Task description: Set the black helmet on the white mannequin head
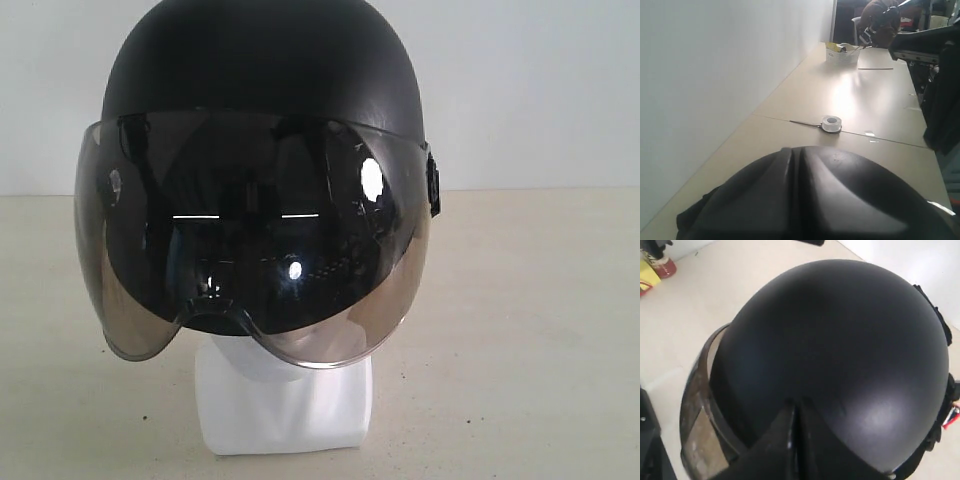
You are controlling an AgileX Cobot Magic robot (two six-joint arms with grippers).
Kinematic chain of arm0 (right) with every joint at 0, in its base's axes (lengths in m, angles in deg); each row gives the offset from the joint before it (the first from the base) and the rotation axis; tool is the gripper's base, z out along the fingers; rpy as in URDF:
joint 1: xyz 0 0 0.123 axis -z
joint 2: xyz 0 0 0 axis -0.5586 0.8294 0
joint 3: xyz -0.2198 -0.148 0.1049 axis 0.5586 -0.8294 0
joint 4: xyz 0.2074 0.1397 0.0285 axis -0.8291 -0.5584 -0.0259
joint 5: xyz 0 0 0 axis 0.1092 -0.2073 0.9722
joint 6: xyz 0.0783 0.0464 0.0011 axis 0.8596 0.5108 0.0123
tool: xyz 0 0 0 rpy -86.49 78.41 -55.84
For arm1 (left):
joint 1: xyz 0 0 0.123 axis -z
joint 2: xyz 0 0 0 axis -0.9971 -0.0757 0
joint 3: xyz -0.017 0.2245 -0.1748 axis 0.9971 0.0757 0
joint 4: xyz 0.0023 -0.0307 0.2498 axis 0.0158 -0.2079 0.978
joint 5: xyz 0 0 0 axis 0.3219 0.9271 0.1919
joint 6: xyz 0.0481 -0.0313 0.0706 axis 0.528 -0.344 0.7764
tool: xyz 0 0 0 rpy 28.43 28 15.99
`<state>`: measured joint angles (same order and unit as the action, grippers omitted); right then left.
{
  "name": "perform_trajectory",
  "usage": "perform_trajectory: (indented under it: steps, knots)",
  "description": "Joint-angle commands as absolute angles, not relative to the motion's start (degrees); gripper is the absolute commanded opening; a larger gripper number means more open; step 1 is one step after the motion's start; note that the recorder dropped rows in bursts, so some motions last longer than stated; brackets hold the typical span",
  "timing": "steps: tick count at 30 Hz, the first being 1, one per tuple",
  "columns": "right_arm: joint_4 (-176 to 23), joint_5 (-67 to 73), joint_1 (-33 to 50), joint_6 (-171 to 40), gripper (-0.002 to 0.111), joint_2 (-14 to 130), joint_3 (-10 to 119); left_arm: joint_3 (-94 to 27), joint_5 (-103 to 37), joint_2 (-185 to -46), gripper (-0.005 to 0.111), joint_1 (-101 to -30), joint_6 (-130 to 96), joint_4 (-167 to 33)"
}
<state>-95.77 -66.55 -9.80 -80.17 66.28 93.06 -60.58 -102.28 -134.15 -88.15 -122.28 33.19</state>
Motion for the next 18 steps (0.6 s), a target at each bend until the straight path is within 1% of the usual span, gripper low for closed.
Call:
perform_trajectory:
  steps: [1, 7, 14, 18]
  knots:
    - [-91.6, -66.6, -14.7, -77.8, 0.0, 71.2, 97.9, -61.3, -102.9, -134.3, 0.005, -88.0, -122.0, 33.0]
    - [-92.2, -66.6, -15.4, -77.8, 0.0, 75.5, 100.7, -61.2, -102.9, -135.0, 0.005, -85.2, -120.8, 33.0]
    - [-96.8, -66.6, -15.5, -77.5, 0.0, 74.9, 100.7, -61.2, -102.9, -136.4, 0.005, -84.5, -120.8, 33.0]
    - [-95.6, -66.6, -19.2, -76.9, 0.0, 74.7, 100.7, -61.2, -102.9, -137.8, 0.005, -84.5, -122.2, 33.0]
